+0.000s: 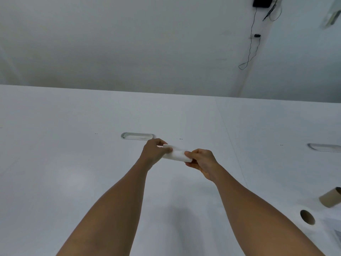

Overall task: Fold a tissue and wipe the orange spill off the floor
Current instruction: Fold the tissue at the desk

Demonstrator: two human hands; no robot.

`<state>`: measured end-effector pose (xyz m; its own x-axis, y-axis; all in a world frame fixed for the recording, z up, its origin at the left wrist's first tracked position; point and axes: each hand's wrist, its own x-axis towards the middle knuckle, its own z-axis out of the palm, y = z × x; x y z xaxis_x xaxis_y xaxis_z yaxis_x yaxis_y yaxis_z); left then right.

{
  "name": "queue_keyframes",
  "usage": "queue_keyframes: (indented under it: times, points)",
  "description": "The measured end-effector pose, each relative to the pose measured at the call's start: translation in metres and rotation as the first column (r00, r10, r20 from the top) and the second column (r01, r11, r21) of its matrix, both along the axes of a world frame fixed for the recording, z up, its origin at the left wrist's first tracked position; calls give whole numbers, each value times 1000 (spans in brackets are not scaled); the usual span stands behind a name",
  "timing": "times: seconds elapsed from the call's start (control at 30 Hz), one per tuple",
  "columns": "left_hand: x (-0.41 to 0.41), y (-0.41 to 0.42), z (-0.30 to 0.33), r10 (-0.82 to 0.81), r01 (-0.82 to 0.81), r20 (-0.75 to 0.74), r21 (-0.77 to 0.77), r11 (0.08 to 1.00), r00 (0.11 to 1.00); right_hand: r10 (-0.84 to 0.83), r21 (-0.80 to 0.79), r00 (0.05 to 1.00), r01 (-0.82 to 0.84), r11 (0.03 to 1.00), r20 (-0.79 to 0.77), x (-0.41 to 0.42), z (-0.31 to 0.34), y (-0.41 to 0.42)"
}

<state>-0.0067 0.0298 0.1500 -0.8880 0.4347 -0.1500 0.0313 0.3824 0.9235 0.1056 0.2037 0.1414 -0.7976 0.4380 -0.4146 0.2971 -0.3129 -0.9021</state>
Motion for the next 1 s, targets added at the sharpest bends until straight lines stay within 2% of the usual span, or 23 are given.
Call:
queue_keyframes:
  times: [0.1, 0.27, 0.43, 0.6, 0.67, 0.87, 1.0]
  points:
    - [2, -4, -2, -49, 49, 61, 0, 999, 997, -3, 12, 1000, 3, 1000, -8, 2, -2, -4]
    - [7, -10, -3, -93, 90, 61, 44, 995, 994, -3, -68, 999, 6, 998, 37, 7, -5, -8]
    - [7, -14, -11, -85, 80, 89, 66, 995, 992, 82, 42, 993, -86, 995, 84, 7, -7, -14]
    - [5, -27, -17, -83, 81, 253, 19, 997, 964, 86, -12, 996, -85, 996, 37, 3, -8, -26]
    - [3, -35, -18, -90, 75, 275, 64, 995, 957, 88, -4, 996, -88, 996, 31, 1, -8, -32]
    - [-5, -57, -12, -83, 28, 252, 214, 977, 964, 88, 14, 993, -87, 996, -73, -8, -12, -53]
    - [-12, -70, -11, -143, 88, 200, 261, 961, 969, 98, 32, 989, -95, 995, -109, -14, -13, -65]
